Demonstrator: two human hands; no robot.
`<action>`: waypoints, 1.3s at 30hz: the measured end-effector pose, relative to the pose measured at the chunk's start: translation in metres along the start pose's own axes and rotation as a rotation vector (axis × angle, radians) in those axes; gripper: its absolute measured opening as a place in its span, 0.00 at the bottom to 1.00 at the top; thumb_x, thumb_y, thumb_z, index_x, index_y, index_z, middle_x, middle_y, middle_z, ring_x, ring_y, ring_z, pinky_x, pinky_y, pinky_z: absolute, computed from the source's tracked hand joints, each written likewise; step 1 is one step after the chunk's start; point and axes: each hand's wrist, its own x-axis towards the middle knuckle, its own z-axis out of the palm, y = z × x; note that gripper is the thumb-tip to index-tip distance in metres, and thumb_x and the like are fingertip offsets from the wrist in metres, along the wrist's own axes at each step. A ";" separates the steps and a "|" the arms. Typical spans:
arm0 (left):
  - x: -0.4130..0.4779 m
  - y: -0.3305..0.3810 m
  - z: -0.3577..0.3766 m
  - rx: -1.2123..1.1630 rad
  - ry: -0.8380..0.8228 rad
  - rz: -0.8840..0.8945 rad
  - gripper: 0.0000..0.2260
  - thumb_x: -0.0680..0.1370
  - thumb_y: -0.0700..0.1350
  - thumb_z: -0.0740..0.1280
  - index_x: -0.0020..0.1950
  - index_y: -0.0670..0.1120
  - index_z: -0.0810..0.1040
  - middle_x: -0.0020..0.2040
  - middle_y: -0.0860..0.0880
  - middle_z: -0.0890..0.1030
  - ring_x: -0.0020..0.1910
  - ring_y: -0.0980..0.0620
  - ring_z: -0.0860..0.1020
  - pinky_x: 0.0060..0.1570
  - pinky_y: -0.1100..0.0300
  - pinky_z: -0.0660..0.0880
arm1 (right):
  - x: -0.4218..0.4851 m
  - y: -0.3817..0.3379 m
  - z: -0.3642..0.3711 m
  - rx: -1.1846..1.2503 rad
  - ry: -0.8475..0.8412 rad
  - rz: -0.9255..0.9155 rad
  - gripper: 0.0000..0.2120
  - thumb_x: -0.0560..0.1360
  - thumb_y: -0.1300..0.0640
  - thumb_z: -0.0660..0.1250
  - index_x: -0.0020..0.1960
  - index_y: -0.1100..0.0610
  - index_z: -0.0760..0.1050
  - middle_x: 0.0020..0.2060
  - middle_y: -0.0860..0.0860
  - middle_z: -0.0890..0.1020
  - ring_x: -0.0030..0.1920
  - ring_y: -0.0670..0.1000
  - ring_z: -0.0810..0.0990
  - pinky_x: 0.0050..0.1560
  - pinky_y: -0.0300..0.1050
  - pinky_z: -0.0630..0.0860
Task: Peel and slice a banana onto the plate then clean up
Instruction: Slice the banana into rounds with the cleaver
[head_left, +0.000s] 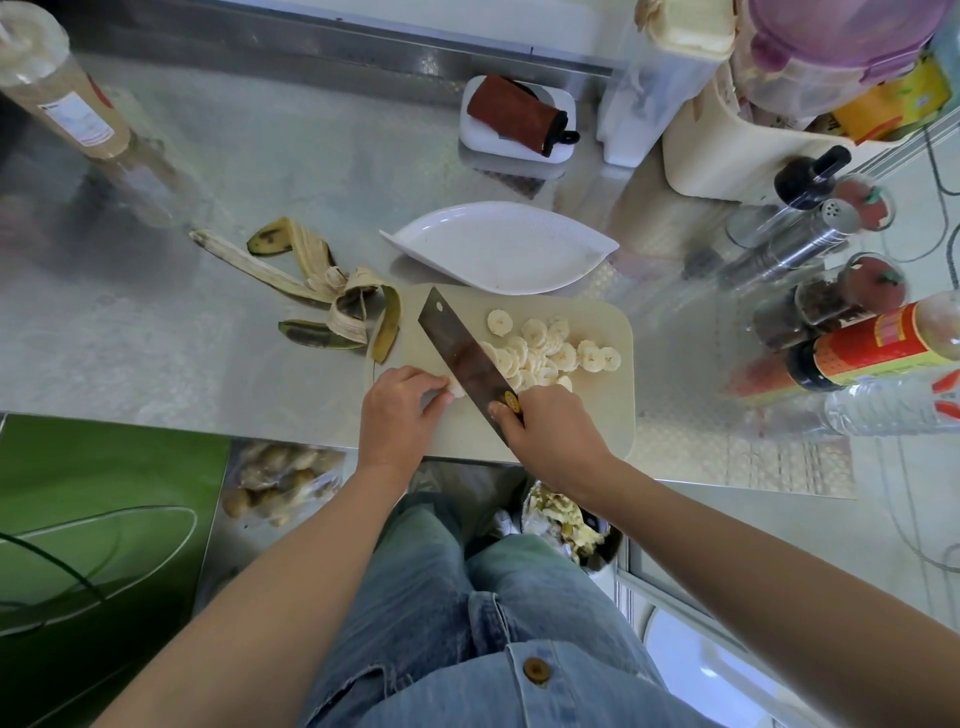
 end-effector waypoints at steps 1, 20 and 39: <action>0.000 0.000 0.000 0.000 0.001 -0.002 0.08 0.71 0.42 0.74 0.49 0.42 0.84 0.45 0.45 0.83 0.44 0.47 0.78 0.44 0.57 0.73 | 0.000 0.000 -0.001 -0.002 0.000 -0.004 0.23 0.80 0.49 0.58 0.28 0.55 0.60 0.24 0.51 0.67 0.26 0.51 0.67 0.27 0.43 0.59; 0.001 0.004 0.000 0.004 0.015 -0.015 0.08 0.73 0.45 0.73 0.47 0.43 0.85 0.42 0.45 0.83 0.41 0.48 0.76 0.40 0.59 0.69 | 0.006 -0.005 0.016 -0.023 -0.081 0.041 0.22 0.81 0.51 0.56 0.30 0.54 0.58 0.26 0.51 0.65 0.27 0.50 0.65 0.26 0.41 0.56; 0.001 0.002 0.001 0.013 0.009 -0.011 0.07 0.71 0.43 0.74 0.47 0.42 0.84 0.43 0.45 0.83 0.43 0.48 0.77 0.42 0.60 0.69 | 0.002 0.002 0.002 0.013 0.000 -0.017 0.21 0.81 0.48 0.57 0.34 0.59 0.69 0.27 0.53 0.70 0.31 0.55 0.72 0.33 0.46 0.65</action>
